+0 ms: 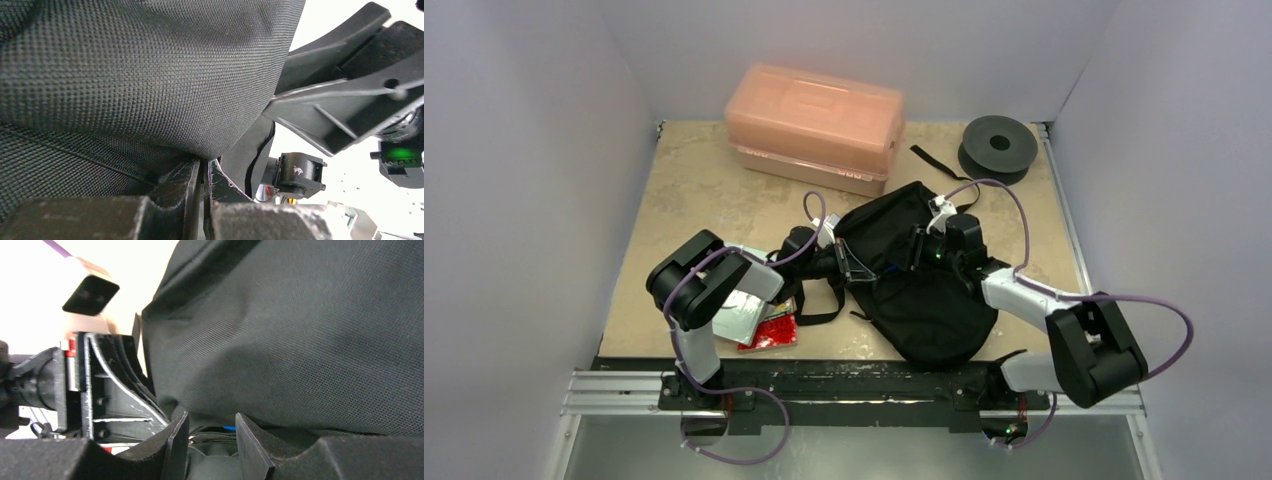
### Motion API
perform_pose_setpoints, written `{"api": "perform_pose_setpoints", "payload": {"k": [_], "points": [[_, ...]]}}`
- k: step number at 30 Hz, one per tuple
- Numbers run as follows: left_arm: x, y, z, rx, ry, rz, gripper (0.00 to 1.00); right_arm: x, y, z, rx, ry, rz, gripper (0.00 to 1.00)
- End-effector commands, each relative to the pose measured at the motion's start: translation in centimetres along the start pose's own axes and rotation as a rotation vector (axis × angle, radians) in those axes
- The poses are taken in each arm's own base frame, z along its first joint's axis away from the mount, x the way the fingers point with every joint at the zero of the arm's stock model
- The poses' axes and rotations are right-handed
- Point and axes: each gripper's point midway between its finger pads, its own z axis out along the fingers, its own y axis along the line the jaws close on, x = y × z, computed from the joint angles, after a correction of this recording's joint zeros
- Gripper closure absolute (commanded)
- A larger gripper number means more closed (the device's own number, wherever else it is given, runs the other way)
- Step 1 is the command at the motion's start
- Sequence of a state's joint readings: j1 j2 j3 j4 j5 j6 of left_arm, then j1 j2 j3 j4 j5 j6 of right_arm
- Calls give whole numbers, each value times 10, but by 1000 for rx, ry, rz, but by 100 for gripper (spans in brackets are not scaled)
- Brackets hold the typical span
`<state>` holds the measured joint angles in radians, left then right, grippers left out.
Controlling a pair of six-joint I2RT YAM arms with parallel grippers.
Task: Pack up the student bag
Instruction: Zip the student bag at the center of the board.
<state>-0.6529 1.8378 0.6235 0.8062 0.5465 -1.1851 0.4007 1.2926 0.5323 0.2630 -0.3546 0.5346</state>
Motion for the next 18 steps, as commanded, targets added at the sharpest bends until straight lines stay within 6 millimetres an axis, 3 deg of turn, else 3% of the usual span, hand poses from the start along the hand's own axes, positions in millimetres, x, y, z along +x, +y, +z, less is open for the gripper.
{"api": "perform_pose_setpoints", "payload": {"k": [1, 9, 18], "points": [[-11, -28, -4, 79, -32, 81, 100, 6, -2, 10, -21, 16, 7, 57], [-12, -29, -4, 79, -30, 79, 100, 16, -24, 4, 95, 33, -27, 57], [-11, -29, -5, 78, -29, 80, 100, 32, -25, 3, 97, 93, -31, 55]]}}
